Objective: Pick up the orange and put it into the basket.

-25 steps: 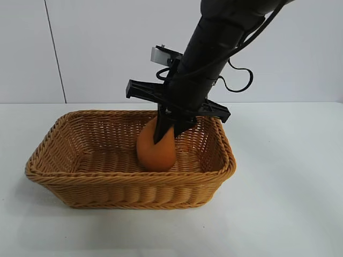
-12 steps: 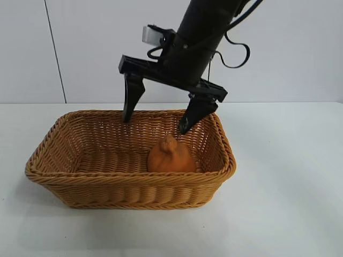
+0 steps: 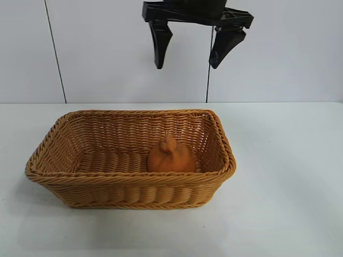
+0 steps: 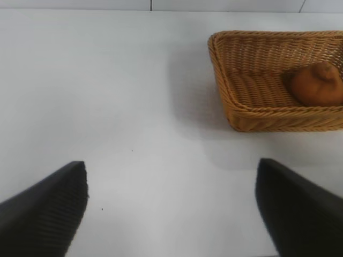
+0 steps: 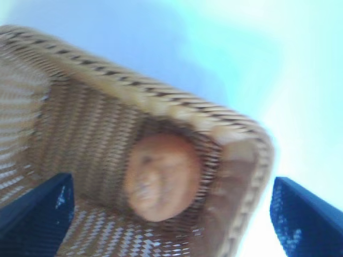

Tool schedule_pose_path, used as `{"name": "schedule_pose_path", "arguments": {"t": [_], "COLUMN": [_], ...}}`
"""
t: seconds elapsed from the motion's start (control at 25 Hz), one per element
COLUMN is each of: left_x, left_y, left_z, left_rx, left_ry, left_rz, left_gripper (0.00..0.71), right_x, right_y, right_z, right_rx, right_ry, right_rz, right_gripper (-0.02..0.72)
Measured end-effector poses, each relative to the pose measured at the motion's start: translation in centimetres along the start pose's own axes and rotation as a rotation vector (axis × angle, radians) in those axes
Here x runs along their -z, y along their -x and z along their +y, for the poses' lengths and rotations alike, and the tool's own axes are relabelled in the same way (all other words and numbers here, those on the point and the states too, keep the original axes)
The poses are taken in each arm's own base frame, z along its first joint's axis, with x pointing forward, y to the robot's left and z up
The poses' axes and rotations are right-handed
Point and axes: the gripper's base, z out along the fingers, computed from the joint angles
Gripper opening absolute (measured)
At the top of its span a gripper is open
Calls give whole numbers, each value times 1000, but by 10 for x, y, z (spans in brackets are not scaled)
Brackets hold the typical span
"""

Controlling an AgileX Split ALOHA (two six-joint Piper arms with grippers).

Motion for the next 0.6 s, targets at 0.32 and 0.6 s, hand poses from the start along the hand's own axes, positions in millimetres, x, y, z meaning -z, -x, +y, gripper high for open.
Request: {"name": "schedule_pose_path", "arguments": {"t": [0.32,0.6], "left_x": [0,0], "left_y": [0,0], "left_z": [0,0], "left_rx": [0,0], "left_ry": [0,0], "left_rz": [0,0], "left_gripper": [610,610], "right_x": [-1,7], "right_y": [0,-26], "right_z": [-105,-213], "right_rx": [-164,-355], "right_ry": [-112,-203], "right_rz": [4,18], "right_gripper": [683,683]}}
